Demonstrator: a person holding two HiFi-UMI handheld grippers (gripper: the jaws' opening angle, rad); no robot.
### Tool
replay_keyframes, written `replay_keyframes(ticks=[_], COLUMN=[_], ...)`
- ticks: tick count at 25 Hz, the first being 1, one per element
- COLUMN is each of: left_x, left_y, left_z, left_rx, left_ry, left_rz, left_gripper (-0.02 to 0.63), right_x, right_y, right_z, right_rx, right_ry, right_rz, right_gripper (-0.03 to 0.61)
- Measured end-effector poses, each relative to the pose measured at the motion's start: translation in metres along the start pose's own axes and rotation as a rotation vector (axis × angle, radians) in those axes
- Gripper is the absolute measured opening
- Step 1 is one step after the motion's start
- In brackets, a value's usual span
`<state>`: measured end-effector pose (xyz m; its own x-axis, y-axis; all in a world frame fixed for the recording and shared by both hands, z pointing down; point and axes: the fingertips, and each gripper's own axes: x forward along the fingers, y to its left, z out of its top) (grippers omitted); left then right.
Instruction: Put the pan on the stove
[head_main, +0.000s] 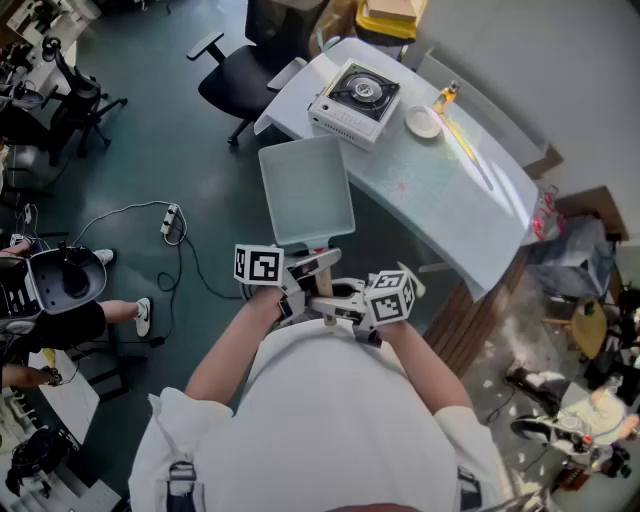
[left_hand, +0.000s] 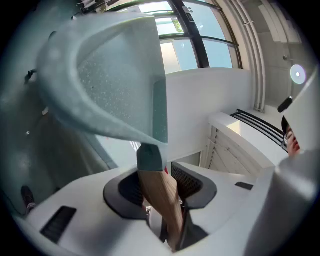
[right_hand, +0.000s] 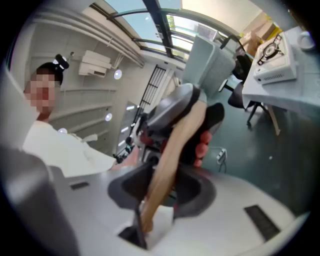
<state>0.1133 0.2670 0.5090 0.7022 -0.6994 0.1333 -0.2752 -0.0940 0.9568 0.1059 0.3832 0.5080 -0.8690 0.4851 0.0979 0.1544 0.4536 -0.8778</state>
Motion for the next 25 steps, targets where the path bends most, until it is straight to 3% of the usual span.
replay_keyframes(ticks=[16,25], left_x=[0.017,0.038], left_y=[-0.005,-0.010], left_z=[-0.003,-0.008], left_rx=[0.024,-0.013], left_ry=[-0.031,-0.075], left_rz=[0.026,0.022], left_gripper=[0.170,0.170], right_x=[-0.023,-0.047], right_y=[0.000,0.000], right_z=[-0.004,-0.004], right_rx=[0.002,-0.008], right_ry=[0.026,0.047], right_rz=[0.024,0.050], right_gripper=[0.143,0.144])
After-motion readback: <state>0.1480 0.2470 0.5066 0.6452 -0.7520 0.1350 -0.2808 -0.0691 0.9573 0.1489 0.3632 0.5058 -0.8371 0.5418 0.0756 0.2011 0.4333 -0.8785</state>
